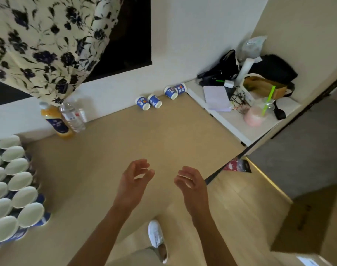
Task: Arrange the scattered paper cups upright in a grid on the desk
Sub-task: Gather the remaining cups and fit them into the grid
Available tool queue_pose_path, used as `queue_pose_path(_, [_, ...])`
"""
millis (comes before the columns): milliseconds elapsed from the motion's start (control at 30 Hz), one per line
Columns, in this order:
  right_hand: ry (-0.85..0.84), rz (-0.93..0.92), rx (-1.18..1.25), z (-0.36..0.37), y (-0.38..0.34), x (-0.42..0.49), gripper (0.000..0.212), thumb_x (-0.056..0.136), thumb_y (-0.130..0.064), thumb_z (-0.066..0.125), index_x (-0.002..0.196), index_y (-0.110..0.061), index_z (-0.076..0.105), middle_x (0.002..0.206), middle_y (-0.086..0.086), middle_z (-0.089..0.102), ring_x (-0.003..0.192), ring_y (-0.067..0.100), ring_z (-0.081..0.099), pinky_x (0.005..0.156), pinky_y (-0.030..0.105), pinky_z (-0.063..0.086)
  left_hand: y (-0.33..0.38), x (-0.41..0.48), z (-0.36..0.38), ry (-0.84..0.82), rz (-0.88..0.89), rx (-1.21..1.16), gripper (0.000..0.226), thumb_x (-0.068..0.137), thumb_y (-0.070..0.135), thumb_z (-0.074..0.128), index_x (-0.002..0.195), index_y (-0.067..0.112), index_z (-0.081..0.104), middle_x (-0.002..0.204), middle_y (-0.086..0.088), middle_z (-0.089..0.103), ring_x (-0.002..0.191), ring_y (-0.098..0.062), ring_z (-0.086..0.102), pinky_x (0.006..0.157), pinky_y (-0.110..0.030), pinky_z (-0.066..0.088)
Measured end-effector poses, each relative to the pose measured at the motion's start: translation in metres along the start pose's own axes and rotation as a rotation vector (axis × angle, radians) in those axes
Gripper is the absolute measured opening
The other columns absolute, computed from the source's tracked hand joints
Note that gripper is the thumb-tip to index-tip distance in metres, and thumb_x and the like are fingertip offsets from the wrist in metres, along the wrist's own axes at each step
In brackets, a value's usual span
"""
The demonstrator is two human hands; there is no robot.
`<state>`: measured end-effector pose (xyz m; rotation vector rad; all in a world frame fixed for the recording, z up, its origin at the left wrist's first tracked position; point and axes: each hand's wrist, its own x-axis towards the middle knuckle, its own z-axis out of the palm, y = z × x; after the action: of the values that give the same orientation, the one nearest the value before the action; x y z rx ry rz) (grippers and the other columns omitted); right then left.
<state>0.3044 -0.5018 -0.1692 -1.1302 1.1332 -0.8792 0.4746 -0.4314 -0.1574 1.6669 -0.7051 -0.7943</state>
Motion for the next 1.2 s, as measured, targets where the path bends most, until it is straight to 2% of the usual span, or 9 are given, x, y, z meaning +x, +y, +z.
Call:
queue_pose_path(167, [-0.036, 0.045, -0.129, -0.008, -0.017, 0.071, 0.032, 0.084, 0.001, 0.076, 0.111, -0.013, 0.066, 0.105, 0.004, 0.074, 0.09, 0.007, 0.072, 0.076, 0.017, 0.053, 0.009, 0.064, 0.044, 0.01, -0.073, -0.053, 0.027, 0.089, 0.015, 0.074, 0.113, 0.021, 0.064, 0.11, 0.004, 0.072, 0.093, 0.006, 0.066, 0.074, -0.009, 0.049])
queue_pose_path(333, [-0.112, 0.067, -0.162, 0.014, -0.032, 0.143, 0.033, 0.084, 0.003, 0.075, 0.114, -0.004, 0.064, 0.105, 0.008, 0.073, 0.088, 0.003, 0.07, 0.082, 0.019, 0.055, 0.025, 0.108, 0.055, 0.054, -0.112, -0.056, 0.028, 0.091, 0.021, 0.072, 0.117, 0.023, 0.063, 0.111, 0.01, 0.07, 0.097, 0.008, 0.064, 0.074, -0.006, 0.047])
queue_pose_path(500, [-0.22, 0.099, -0.221, 0.038, -0.031, 0.219, 0.034, 0.085, 0.002, 0.075, 0.117, -0.001, 0.063, 0.107, 0.017, 0.072, 0.095, 0.014, 0.07, 0.087, 0.026, 0.054, 0.033, 0.143, 0.056, 0.176, -0.151, -0.071, 0.024, 0.091, 0.023, 0.072, 0.111, 0.032, 0.062, 0.11, 0.012, 0.069, 0.098, 0.007, 0.065, 0.074, -0.008, 0.049])
queue_pose_path(667, [-0.319, 0.142, -0.327, 0.068, -0.022, 0.314, 0.038, 0.086, 0.0, 0.074, 0.122, -0.002, 0.061, 0.111, 0.019, 0.07, 0.093, 0.017, 0.068, 0.092, 0.038, 0.054, 0.037, 0.169, 0.064, 0.341, -0.197, -0.083, 0.028, 0.09, 0.022, 0.073, 0.115, 0.025, 0.062, 0.111, 0.01, 0.07, 0.1, 0.003, 0.065, 0.078, -0.014, 0.053])
queue_pose_path(833, [-0.317, 0.092, -0.445, 0.102, -0.013, 0.414, 0.05, 0.085, -0.005, 0.076, 0.129, -0.004, 0.053, 0.111, 0.013, 0.066, 0.091, 0.018, 0.064, 0.072, 0.013, 0.052, 0.036, 0.185, 0.076, 0.461, -0.251, -0.069, 0.028, 0.09, 0.021, 0.073, 0.116, 0.025, 0.063, 0.112, 0.01, 0.07, 0.102, 0.0, 0.066, 0.082, -0.024, 0.056])
queue_pose_path(933, [-0.328, 0.039, -0.586, 0.126, -0.001, 0.476, 0.057, 0.08, -0.016, 0.08, 0.129, -0.004, 0.052, 0.117, 0.014, 0.067, 0.102, 0.024, 0.066, 0.088, 0.03, 0.052, 0.029, 0.19, 0.087, 0.519, -0.282, -0.085, 0.028, 0.089, 0.026, 0.076, 0.113, 0.029, 0.064, 0.11, 0.012, 0.072, 0.103, -0.004, 0.068, 0.085, -0.031, 0.057])
queue_pose_path(1067, [-0.379, -0.031, -0.726, 0.157, 0.019, 0.531, 0.072, 0.078, -0.03, 0.081, 0.135, -0.004, 0.047, 0.132, 0.013, 0.056, 0.118, 0.029, 0.057, 0.093, 0.032, 0.045, 0.025, 0.188, 0.102, 0.539, -0.321, -0.081, 0.03, 0.086, 0.036, 0.075, 0.113, 0.034, 0.063, 0.112, 0.015, 0.071, 0.106, -0.007, 0.068, 0.085, -0.032, 0.057])
queue_pose_path(1133, [-0.417, -0.042, -0.76, 0.171, 0.029, 0.549, 0.078, 0.07, -0.038, 0.08, 0.135, -0.007, 0.047, 0.131, 0.012, 0.054, 0.117, 0.028, 0.057, 0.097, 0.038, 0.048, 0.024, 0.185, 0.11, 0.55, -0.335, -0.07, 0.037, 0.08, 0.045, 0.073, 0.114, 0.033, 0.063, 0.112, 0.015, 0.071, 0.106, -0.008, 0.068, 0.084, -0.032, 0.058])
queue_pose_path(1200, [-0.444, -0.047, -0.781, 0.182, 0.041, 0.566, 0.081, 0.057, -0.052, 0.075, 0.125, -0.013, 0.052, 0.123, 0.008, 0.057, 0.106, 0.027, 0.062, 0.092, 0.046, 0.055, 0.023, 0.183, 0.116, 0.575, -0.34, -0.063, 0.045, 0.075, 0.053, 0.07, 0.114, 0.031, 0.064, 0.112, 0.014, 0.071, 0.106, -0.009, 0.068, 0.084, -0.032, 0.058])
